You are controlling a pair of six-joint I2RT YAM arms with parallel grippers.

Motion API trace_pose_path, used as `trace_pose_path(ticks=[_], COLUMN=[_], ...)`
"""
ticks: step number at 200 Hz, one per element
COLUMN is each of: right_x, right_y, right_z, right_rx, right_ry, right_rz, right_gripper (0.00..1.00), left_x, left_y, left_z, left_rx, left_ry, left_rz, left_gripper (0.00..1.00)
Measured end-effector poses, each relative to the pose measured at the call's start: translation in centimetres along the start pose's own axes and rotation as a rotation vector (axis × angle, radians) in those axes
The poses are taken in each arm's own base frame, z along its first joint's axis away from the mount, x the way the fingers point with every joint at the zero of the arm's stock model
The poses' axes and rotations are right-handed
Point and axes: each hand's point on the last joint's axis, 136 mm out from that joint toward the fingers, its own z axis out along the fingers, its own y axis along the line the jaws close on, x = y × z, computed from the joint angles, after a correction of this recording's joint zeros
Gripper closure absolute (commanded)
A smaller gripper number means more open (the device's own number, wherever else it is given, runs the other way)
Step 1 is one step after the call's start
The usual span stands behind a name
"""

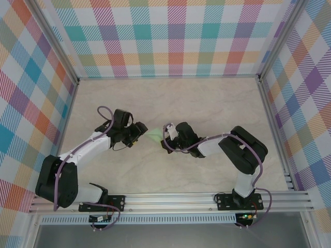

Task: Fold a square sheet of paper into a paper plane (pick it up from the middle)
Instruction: Fold the wing for the fifth time at the center of the table.

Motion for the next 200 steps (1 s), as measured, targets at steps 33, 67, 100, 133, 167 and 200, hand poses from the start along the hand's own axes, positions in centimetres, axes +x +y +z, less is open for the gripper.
trace_pose_path(ticks=[33,67,100,133,167,200], right_x=[-1.3,-1.3,-1.3,-0.9,-0.4,-0.4], right_y=[-0.1,-0.4,-0.5,-1.0,-1.9,-1.8], right_z=[-0.2,-0.4,-0.3,-0.3,-0.2,-0.3], right_rx=[-0.035,-0.055,-0.070,-0.093,-0.111,-0.138], right_ry=[-0.002,0.006,0.007,0.025,0.050,0.057], right_rz=[0.135,0.245,0.320,0.415,0.521,0.584], right_gripper=[1.00,1.00,1.00,1.00,1.00,1.00], left_x=[0.8,1.4,2.2,3.2,3.4,3.6], left_y=[0.2,-0.8,-1.7,-2.1,-2.5,-2.6], left_z=[0.8,1.4,2.5,3.5,4.3,4.8], left_rx=[0.037,0.088,0.119,0.134,0.150,0.157], left_ry=[0.021,0.031,0.054,0.079,0.085,0.088], left_rz=[0.010,0.040,0.073,0.096,0.109,0.115], left_gripper=[0.32,0.34,0.37,0.40,0.44,0.46])
